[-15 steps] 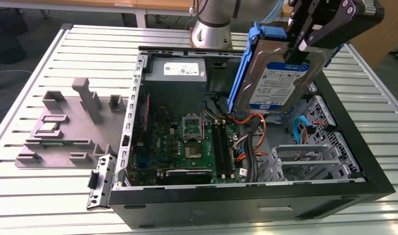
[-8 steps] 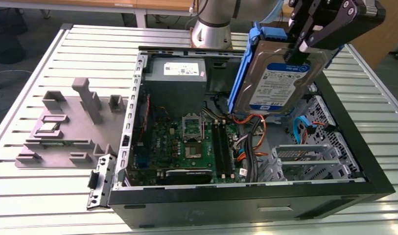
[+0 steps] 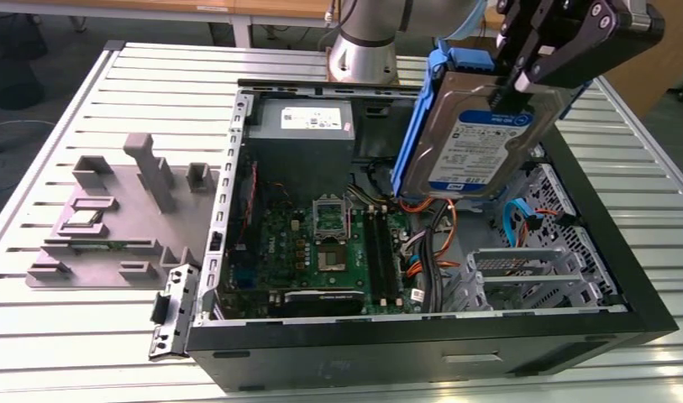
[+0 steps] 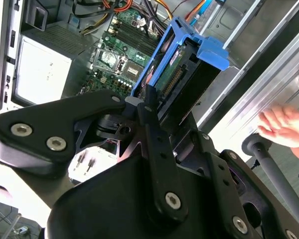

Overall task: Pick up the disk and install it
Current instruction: 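Insert the disk into the insertion slot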

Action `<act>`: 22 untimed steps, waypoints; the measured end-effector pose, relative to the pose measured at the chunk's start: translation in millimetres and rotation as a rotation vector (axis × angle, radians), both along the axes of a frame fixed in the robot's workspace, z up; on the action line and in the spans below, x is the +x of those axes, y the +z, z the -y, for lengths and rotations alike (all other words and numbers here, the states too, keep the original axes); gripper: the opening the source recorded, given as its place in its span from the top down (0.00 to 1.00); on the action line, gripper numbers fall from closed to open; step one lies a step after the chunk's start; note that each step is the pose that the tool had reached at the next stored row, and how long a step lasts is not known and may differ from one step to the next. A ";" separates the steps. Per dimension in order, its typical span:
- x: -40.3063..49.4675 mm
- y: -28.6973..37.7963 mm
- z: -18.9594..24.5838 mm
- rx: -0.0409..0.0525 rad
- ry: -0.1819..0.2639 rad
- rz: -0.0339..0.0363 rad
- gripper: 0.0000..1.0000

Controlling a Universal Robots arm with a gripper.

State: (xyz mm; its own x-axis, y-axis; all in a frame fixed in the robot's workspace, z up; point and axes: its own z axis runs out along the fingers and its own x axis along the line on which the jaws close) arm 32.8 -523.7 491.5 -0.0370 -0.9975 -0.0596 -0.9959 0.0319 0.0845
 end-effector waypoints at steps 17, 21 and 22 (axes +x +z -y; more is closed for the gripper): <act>0.0 -1.2 16.2 0.0002 0.000 0.0000 0.65; 0.1 -1.8 25.8 0.0001 0.000 0.0000 0.65; 0.1 -1.9 28.0 0.0000 0.000 0.0000 0.65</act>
State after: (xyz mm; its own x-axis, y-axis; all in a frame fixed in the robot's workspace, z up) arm 32.9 -551.8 489.6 -0.0369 -0.9975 -0.0596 -0.9959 0.0318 0.0846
